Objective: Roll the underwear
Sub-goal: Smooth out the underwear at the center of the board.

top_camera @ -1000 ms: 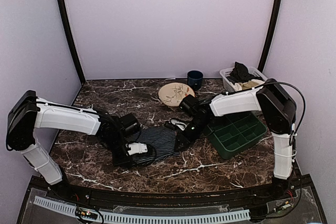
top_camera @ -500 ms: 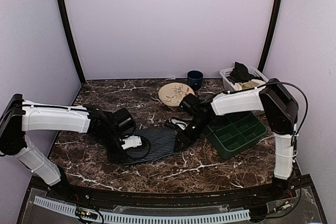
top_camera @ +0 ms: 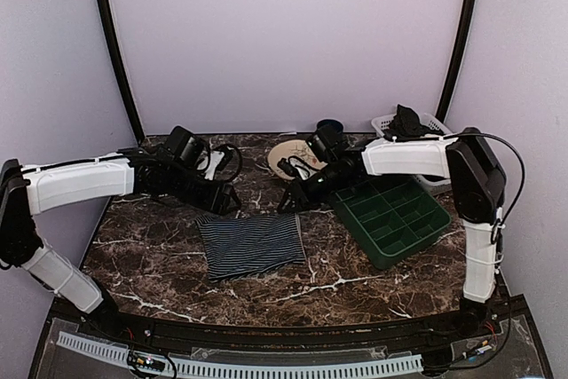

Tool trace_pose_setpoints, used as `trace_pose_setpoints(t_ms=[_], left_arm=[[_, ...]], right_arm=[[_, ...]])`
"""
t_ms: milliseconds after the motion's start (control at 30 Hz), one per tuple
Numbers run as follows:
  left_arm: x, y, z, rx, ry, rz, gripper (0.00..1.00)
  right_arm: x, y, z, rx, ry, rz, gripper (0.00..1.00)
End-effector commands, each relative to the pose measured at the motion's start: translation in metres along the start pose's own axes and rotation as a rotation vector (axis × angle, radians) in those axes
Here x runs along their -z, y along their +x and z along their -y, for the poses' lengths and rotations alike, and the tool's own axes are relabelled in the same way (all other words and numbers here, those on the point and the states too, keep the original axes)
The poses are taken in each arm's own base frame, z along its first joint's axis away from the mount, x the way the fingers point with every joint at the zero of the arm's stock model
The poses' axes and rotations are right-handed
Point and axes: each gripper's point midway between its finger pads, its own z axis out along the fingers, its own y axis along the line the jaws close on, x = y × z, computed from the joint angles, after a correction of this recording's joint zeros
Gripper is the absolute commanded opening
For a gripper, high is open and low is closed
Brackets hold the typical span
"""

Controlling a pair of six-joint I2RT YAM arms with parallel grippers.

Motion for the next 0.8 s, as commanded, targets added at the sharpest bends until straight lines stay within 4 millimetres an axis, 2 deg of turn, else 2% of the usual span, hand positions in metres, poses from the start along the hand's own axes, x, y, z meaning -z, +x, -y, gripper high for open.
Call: trace_pose_setpoints(t_ms=[0, 100, 167, 300, 400, 500, 600, 667, 767], left_arm=[[-0.035, -0.008, 0.021, 0.274, 0.194, 0.048, 0.7], [-0.053, 0.001, -0.003, 0.414, 0.228, 0.055, 0.67], [-0.063, 0.016, -0.018, 0.481, 0.235, 0.031, 0.65], [-0.08, 0.063, -0.048, 0.571, 0.179, -0.065, 0.61], [-0.087, 0.096, -0.069, 0.639, 0.109, -0.139, 0.56], [-0.082, 0.116, -0.087, 0.687, 0.028, -0.176, 0.53], [-0.07, 0.125, -0.102, 0.707, -0.032, -0.189, 0.51], [-0.062, 0.119, -0.102, 0.663, -0.031, -0.183, 0.51], [-0.046, 0.101, -0.092, 0.578, 0.017, -0.158, 0.55]], right_arm=[[-0.029, -0.011, 0.013, -0.098, -0.034, 0.028, 0.34], [-0.042, -0.004, 0.029, -0.132, -0.019, 0.015, 0.33], [-0.047, 0.007, 0.045, -0.152, 0.012, -0.005, 0.32], [-0.048, 0.032, 0.079, -0.218, 0.063, -0.027, 0.3], [-0.055, 0.046, 0.09, -0.239, 0.081, -0.06, 0.29], [-0.064, 0.049, 0.075, -0.232, 0.047, -0.07, 0.29], [-0.071, 0.051, 0.057, -0.202, 0.032, -0.087, 0.3], [-0.069, 0.052, 0.051, -0.191, 0.035, -0.087, 0.3], [-0.054, 0.042, 0.039, -0.149, 0.035, -0.053, 0.34]])
